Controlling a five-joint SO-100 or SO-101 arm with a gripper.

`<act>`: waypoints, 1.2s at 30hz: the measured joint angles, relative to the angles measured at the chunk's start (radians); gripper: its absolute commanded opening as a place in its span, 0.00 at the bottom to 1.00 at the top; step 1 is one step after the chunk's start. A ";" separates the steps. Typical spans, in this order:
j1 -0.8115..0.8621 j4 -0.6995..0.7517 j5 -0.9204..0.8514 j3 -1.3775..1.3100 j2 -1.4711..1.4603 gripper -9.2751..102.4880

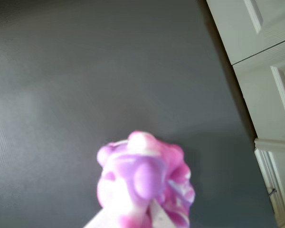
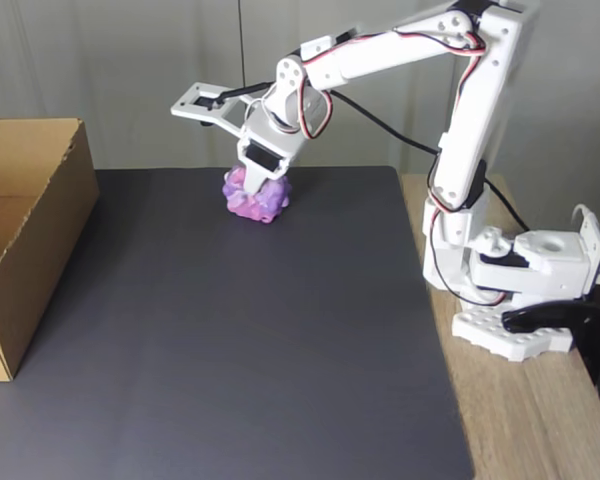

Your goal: Grasp a ball and put it in the box.

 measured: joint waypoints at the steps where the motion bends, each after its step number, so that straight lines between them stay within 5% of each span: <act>1: -0.002 0.000 0.000 0.000 0.000 0.08; 19: -0.132 0.110 -0.051 -0.003 0.183 0.08; 36: -0.322 0.305 -0.067 -0.479 0.285 0.08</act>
